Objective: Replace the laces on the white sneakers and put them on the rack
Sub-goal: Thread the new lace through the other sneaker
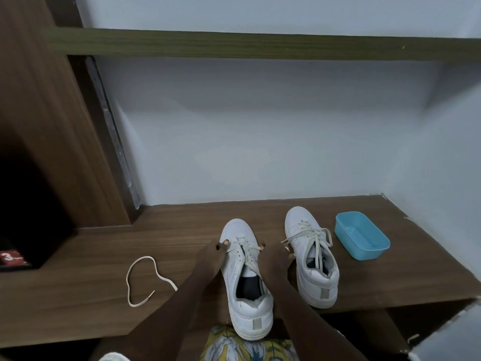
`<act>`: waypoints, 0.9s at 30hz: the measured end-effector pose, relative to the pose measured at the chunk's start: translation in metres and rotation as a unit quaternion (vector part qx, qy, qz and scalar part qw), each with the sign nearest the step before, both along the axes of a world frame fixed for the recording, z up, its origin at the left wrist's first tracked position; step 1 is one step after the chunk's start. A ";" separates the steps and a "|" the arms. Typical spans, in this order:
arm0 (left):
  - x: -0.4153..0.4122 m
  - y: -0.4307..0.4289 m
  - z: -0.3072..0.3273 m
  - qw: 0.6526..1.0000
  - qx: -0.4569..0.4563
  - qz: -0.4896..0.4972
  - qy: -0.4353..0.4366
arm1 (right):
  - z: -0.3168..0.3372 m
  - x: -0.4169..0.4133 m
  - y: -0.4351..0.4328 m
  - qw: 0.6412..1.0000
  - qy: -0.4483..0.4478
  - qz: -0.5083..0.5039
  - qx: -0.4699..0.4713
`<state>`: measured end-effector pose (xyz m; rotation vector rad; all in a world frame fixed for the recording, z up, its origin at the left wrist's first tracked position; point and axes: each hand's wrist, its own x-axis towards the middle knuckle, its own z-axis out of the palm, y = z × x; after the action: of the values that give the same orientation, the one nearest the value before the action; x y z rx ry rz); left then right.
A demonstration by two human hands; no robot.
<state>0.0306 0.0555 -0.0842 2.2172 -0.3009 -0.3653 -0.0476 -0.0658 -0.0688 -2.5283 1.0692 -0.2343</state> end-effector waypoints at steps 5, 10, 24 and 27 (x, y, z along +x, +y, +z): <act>0.000 0.015 -0.012 0.995 0.041 0.022 -0.090 | 0.000 -0.001 -0.005 1.000 -0.014 0.006 0.015; -0.027 0.014 0.001 0.977 0.025 0.119 -0.173 | 0.005 -0.007 0.004 0.999 -0.037 -0.006 -0.017; -0.071 -0.003 0.005 0.993 0.067 0.092 -0.038 | 0.009 -0.019 0.021 0.988 -0.080 0.124 -0.044; -0.067 -0.005 -0.005 0.993 -0.025 0.104 -0.040 | 0.010 -0.022 0.023 0.983 -0.082 0.158 -0.044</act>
<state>-0.0367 0.0508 -0.0895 2.1925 -0.1180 -0.1532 -0.0699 -0.0432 -0.0589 -2.6562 0.5979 -0.3998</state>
